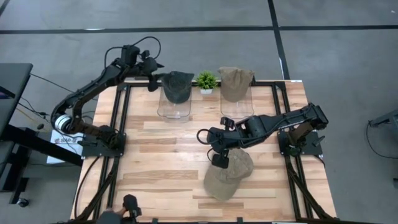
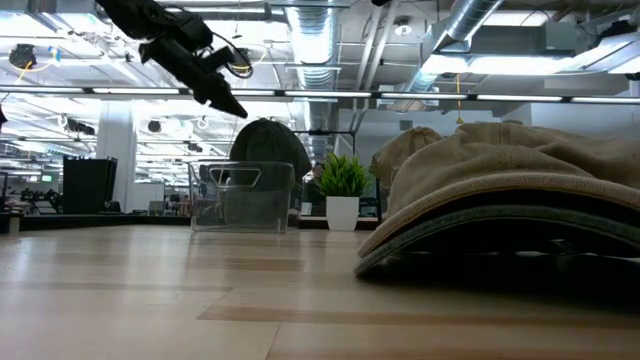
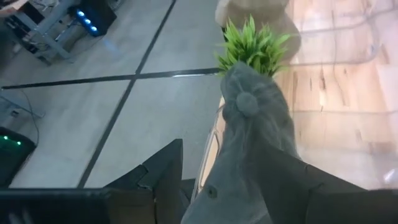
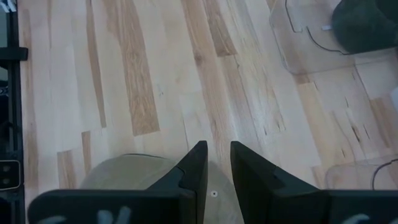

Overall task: Pick & Place hat
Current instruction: Put the brown cap into the right transparent bin

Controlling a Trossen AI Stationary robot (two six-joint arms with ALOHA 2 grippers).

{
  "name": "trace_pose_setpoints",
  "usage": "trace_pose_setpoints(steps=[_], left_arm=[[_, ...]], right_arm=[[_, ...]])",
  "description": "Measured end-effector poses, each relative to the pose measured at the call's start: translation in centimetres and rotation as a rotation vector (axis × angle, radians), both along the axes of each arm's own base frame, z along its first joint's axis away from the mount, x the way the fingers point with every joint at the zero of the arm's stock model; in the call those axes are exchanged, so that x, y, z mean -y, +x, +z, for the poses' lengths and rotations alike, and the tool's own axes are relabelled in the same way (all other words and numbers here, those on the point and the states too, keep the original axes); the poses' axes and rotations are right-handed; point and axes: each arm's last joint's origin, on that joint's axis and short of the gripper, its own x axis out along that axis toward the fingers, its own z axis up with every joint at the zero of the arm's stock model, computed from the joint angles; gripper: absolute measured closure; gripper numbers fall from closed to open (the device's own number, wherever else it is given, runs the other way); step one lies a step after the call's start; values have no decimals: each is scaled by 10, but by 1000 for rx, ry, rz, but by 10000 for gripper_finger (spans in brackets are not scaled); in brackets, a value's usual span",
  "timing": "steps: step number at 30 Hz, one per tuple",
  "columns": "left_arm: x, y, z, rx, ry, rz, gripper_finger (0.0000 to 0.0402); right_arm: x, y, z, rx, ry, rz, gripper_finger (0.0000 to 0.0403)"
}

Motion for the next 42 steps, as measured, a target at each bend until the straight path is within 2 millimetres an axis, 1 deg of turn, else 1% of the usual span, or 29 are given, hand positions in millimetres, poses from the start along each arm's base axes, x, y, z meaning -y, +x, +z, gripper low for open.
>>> trace_pose_setpoints(steps=[4, 9, 12, 14, 16, 20, 23, 25, 28, 31, 34, 37, 40, 42], left_arm=[[13, -8, 17, 83, -38, 52, 213], [41, -21, 48, 259, -121, 120, 213], [64, -31, 68, 390, -194, 145, 213], [82, -38, 77, 464, -239, 138, 213], [102, -45, 82, 510, -248, 95, 213], [141, -57, 84, 577, -270, -25, 213], [165, -69, 80, 615, -287, -112, 213], [178, -75, 75, 623, -294, -181, 213], [192, -82, 65, 630, -319, -271, 213], [202, -85, 54, 625, -399, -346, 213], [210, -84, 40, 581, -474, -470, 213], [217, -79, 20, 509, -548, -585, 213], [223, -71, -1, 431, -631, -645, 213], [228, -67, -16, 378, -670, -685, 213]], right_arm=[[-2, -1, 0, 0, 1, 7, 342], [-7, -2, 0, 4, 2, 18, 342], [-10, -1, 1, 19, 2, 23, 342], [-10, 0, 2, 40, 7, 23, 342], [-11, 3, 4, 69, 12, 20, 342], [-12, 10, 6, 147, -15, -13, 342], [-12, 14, 4, 176, -49, -41, 342], [-13, 21, 3, 211, -47, -52, 342], [-16, 31, -7, 216, -41, -51, 342], [-23, 42, -20, 206, -44, -42, 342], [-31, 52, -40, 166, -55, -30, 342], [-38, 59, -58, 119, -69, -27, 342], [-44, 59, -71, 61, -66, -48, 342], [-46, 54, -77, 3, -63, -86, 342]])
